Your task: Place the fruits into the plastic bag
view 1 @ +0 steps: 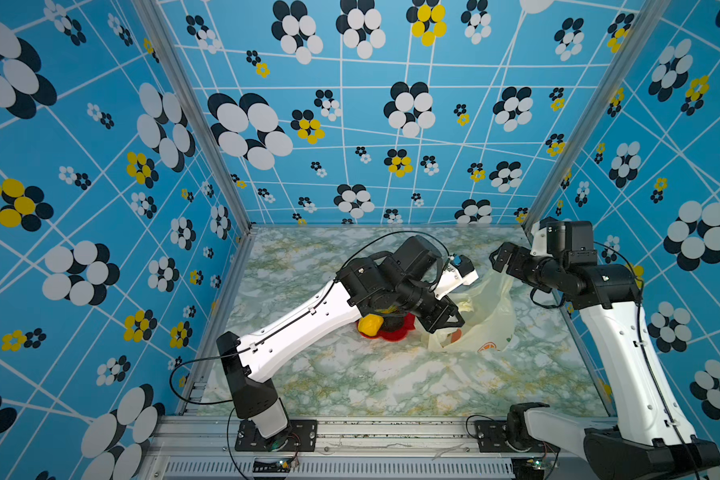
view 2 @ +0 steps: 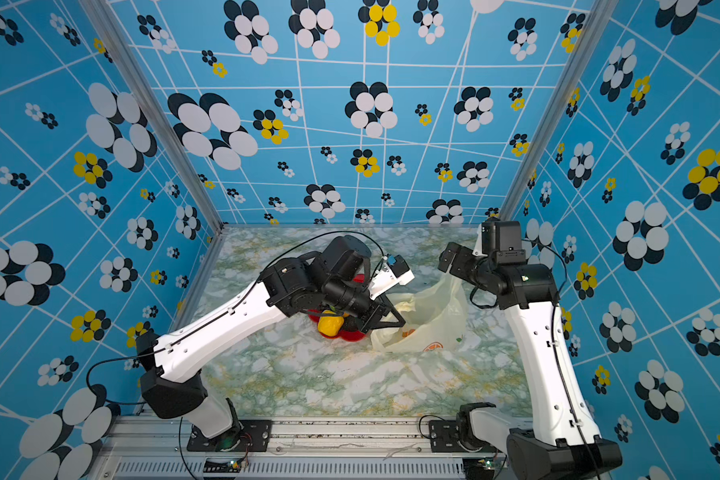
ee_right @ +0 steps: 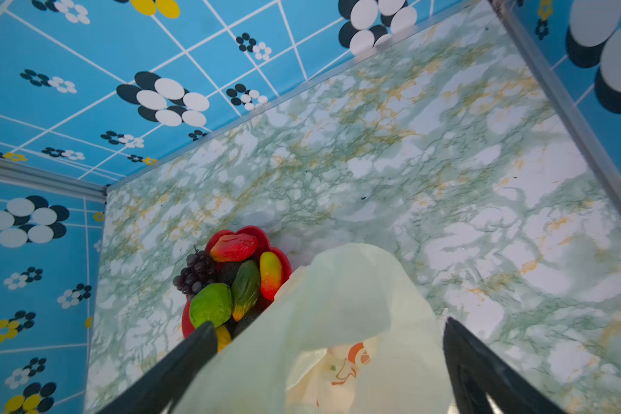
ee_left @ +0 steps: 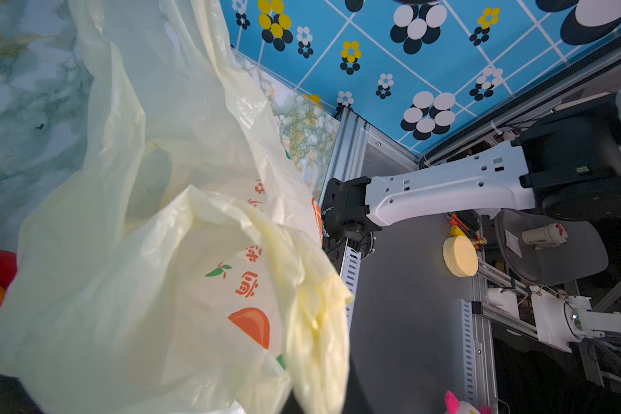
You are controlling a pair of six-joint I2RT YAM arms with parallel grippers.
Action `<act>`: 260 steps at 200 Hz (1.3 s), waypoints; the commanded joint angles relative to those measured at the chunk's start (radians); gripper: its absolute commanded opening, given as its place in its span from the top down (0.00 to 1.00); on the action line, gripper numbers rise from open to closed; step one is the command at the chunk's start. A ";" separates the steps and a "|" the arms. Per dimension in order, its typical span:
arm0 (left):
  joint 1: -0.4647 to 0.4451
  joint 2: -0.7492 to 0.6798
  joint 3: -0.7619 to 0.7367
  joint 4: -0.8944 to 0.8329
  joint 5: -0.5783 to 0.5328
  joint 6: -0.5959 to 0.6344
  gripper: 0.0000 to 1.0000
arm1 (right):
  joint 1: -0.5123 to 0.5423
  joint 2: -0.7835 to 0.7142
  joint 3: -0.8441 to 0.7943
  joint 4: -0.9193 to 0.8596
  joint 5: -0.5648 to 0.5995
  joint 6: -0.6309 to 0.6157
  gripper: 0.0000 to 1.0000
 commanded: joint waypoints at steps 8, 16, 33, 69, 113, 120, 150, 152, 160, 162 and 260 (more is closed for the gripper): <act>0.008 -0.012 -0.022 0.048 -0.008 -0.016 1.00 | -0.003 0.004 0.007 -0.020 -0.024 -0.044 0.01; 0.009 -0.010 -0.022 0.050 -0.006 -0.017 1.00 | -0.003 0.005 0.004 -0.039 0.009 -0.051 0.01; 0.009 -0.006 -0.028 0.060 -0.012 -0.024 1.00 | -0.004 -0.008 0.000 -0.069 0.059 -0.057 0.09; 0.018 -0.003 -0.037 0.074 -0.005 -0.037 1.00 | -0.004 -0.040 -0.021 -0.069 0.127 -0.080 0.18; 0.019 -0.025 -0.086 0.091 0.000 -0.051 1.00 | -0.004 0.032 0.009 -0.037 0.072 -0.089 0.12; 0.017 -0.031 -0.095 0.097 -0.002 -0.051 1.00 | -0.004 0.045 0.012 -0.028 0.087 -0.093 0.11; 0.019 -0.046 -0.124 0.107 0.000 -0.062 1.00 | -0.004 0.106 0.069 -0.022 0.133 -0.108 0.13; 0.019 -0.047 -0.127 0.108 0.000 -0.062 1.00 | -0.004 0.109 0.084 -0.021 0.136 -0.108 0.14; 0.018 -0.053 -0.139 0.112 -0.005 -0.066 1.00 | -0.004 0.116 0.113 -0.015 0.146 -0.109 0.17; 0.018 -0.055 -0.142 0.114 -0.006 -0.067 1.00 | -0.004 0.117 0.117 -0.013 0.148 -0.109 0.18; 0.112 -0.144 -0.252 0.099 -0.160 -0.173 1.00 | -0.004 0.049 0.141 -0.008 0.116 -0.078 1.00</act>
